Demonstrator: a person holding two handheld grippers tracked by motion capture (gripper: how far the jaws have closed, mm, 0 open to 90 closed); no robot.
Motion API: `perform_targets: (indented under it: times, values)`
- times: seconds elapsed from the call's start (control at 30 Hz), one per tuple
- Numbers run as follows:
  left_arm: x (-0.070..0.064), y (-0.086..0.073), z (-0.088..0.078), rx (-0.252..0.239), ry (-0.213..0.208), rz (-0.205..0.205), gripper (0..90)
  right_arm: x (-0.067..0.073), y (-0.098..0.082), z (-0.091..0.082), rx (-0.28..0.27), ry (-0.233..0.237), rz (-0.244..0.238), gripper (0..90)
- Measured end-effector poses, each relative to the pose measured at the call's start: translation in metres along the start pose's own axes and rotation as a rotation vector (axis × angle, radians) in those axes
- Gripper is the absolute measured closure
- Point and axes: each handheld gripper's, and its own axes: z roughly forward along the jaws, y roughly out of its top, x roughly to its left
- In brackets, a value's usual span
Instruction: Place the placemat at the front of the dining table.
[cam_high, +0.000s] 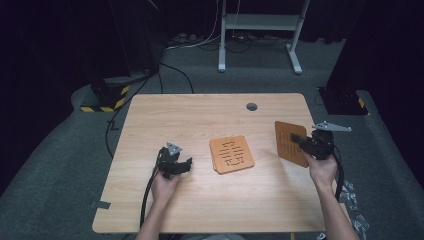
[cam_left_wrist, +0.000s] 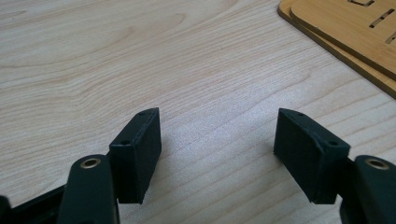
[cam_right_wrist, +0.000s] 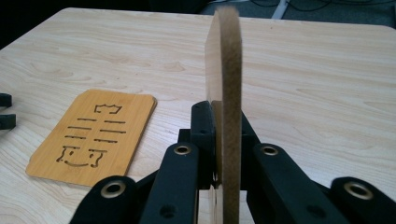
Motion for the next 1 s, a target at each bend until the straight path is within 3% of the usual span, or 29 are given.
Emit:
perform_targets:
  times: [0.17,0.33,0.4,0.43,0.5,0.7,1.0]
  values:
    - [0.0,0.0,0.0,0.0,-0.001,0.001,31.9,-0.002,0.001,-0.002,-0.007,0.0,0.0,82.2]
    - [0.0,0.0,0.0,0.0,0.0,0.001,31.9,-0.006,0.003,-0.004,-0.023,-0.052,0.012,62.5]
    - [0.0,0.0,0.0,0.0,-0.001,0.001,31.9,-0.007,0.003,-0.004,-0.02,-0.057,0.017,60.5]
    - [0.0,0.0,0.0,0.0,0.0,0.001,31.9,-0.008,0.003,-0.004,-0.028,-0.091,0.015,54.2]
    - [0.0,0.0,0.0,0.0,0.0,0.001,31.9,-0.009,0.002,-0.005,-0.028,-0.116,0.019,47.8]
    - [0.0,0.0,0.0,0.0,-0.001,0.001,31.9,-0.014,0.001,-0.005,-0.022,-0.169,0.013,35.4]
    - [0.0,0.0,0.0,0.0,-0.002,0.002,31.9,-0.021,-0.002,-0.006,-0.032,-0.218,0.031,33.1]
